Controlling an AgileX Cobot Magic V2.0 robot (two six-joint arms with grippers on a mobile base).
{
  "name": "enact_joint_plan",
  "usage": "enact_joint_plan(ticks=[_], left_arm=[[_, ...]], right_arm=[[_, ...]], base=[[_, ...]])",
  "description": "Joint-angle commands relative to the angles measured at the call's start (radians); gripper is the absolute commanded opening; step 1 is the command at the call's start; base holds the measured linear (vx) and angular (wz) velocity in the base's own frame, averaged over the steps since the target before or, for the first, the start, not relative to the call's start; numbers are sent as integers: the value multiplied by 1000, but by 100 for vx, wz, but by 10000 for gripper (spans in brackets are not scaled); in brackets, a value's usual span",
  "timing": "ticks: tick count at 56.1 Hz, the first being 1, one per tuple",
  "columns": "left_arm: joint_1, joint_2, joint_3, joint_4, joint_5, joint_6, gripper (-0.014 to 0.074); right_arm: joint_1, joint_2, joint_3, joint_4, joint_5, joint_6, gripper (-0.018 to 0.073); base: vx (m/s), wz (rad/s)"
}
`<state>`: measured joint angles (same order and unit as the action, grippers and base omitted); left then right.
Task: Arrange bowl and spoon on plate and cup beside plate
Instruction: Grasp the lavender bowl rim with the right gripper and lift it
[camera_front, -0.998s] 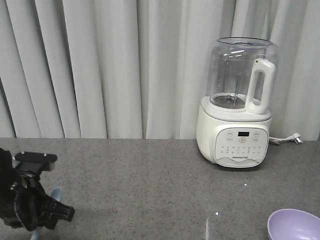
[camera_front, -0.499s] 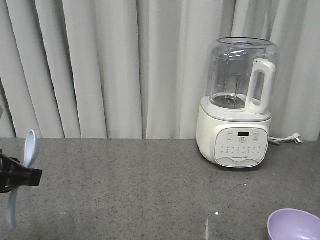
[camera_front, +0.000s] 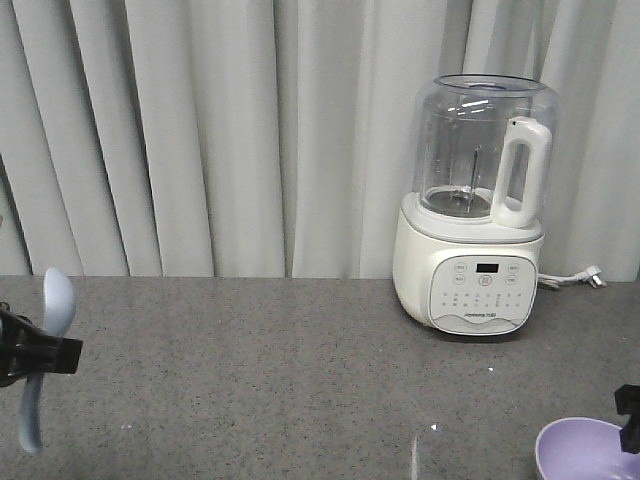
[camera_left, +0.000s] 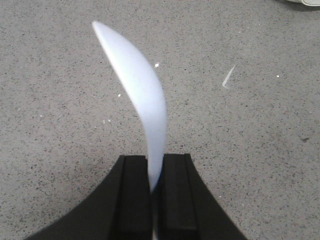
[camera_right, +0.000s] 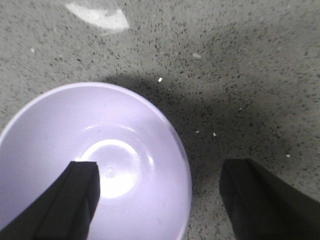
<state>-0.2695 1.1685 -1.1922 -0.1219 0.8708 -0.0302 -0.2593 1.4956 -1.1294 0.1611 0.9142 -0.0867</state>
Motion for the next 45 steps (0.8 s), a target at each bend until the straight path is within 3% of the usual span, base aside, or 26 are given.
enact_joint_plan(ticks=[1, 11, 18, 23, 32, 45], left_arm=[[-7, -24, -29, -25, -61, 3, -6], [-7, -24, -29, -27, -57, 3, -6], [-7, -24, -29, -27, -57, 3, -6], [-7, -24, -29, -27, -57, 3, -6], [-7, -24, -29, -27, -57, 3, -6], [-7, -24, -29, -27, -61, 15, -6]], right_arm=[[-5, 10, -34, 6, -47, -17, 542], [-5, 85, -34, 2, -57, -22, 517], [-5, 115, -34, 3, -65, -26, 446], [-5, 123, -34, 3, -71, -26, 332], [-5, 121, -34, 2, -68, -58, -15], [-5, 49, -34, 14, -87, -60, -11]], base=[[0, 0], [0, 0], [0, 0], [0, 0], [0, 0], [0, 0]])
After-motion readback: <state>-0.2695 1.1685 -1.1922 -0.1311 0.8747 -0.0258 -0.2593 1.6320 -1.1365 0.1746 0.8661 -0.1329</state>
